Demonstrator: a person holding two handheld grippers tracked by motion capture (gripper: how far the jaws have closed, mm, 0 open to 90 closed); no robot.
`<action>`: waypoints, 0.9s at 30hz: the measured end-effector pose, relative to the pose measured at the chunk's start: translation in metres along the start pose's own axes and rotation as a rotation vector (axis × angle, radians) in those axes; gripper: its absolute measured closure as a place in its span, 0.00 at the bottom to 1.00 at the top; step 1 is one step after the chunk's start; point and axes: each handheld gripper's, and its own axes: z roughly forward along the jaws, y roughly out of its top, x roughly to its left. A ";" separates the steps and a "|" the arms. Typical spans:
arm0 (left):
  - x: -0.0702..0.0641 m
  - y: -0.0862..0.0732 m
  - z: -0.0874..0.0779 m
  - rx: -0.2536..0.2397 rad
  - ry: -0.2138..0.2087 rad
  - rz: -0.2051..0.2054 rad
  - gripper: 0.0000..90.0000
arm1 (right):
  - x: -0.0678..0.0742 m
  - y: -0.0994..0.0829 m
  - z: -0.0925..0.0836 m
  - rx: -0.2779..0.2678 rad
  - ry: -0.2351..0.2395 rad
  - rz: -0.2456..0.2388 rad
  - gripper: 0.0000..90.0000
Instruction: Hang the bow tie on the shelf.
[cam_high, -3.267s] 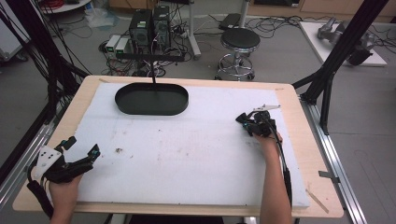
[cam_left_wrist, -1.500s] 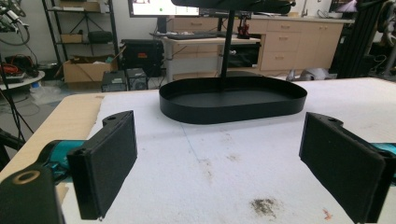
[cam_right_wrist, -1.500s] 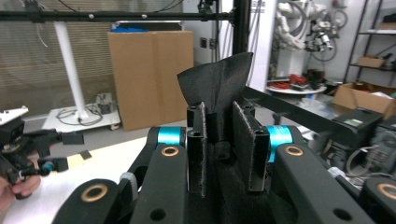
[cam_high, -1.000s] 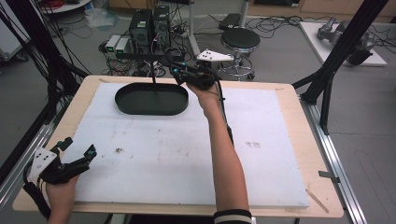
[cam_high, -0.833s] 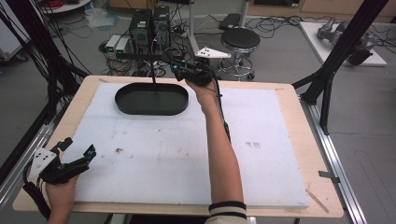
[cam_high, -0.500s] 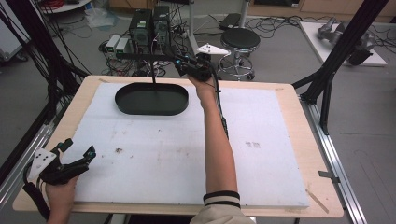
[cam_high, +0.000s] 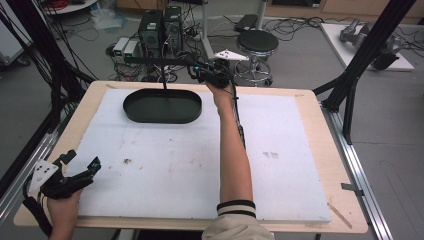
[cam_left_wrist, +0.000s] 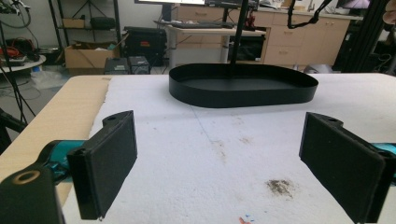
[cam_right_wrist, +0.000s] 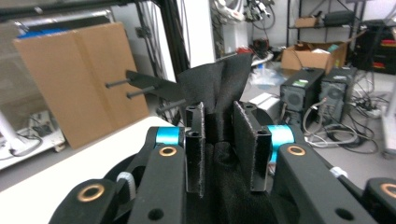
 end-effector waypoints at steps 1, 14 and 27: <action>0.000 0.000 0.000 -0.001 -0.001 0.001 0.13 | 0.000 -0.001 0.000 0.005 -0.016 -0.008 0.80; -0.001 0.001 -0.001 -0.011 -0.003 0.002 0.13 | 0.006 0.013 -0.027 -0.048 -0.070 -0.014 0.30; -0.004 0.005 -0.004 -0.032 -0.011 -0.006 0.13 | 0.040 0.029 -0.116 -0.128 -0.257 -0.141 0.12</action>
